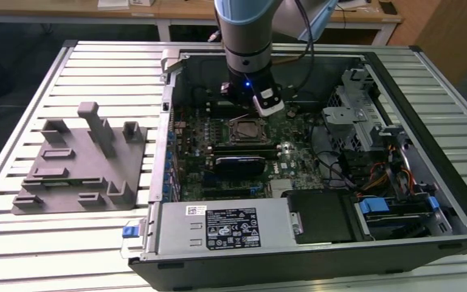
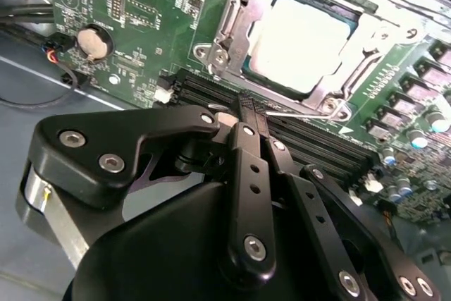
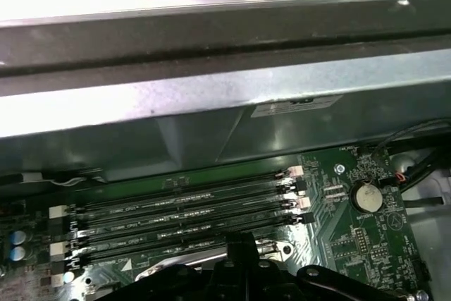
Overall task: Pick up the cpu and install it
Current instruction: 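Install the first cpu locking lever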
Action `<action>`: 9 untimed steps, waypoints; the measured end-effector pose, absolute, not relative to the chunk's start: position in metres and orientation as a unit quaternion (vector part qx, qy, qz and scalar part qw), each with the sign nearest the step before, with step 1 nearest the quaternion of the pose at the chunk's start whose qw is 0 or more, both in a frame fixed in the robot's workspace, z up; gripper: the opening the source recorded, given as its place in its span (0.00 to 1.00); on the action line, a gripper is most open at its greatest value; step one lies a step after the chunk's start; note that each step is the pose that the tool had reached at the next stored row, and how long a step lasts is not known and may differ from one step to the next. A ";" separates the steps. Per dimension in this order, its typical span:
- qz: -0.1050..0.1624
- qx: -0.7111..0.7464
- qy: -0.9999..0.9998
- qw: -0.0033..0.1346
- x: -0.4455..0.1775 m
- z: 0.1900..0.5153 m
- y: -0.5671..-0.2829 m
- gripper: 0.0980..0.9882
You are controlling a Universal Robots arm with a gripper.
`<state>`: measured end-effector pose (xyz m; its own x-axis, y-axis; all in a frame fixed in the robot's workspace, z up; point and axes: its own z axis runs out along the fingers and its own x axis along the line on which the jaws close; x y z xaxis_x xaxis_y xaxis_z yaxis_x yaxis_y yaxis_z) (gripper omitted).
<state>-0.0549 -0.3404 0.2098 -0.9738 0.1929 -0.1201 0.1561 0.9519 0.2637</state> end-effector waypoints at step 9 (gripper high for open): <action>0.121 0.110 0.983 0.078 -0.055 0.206 -0.339 0.01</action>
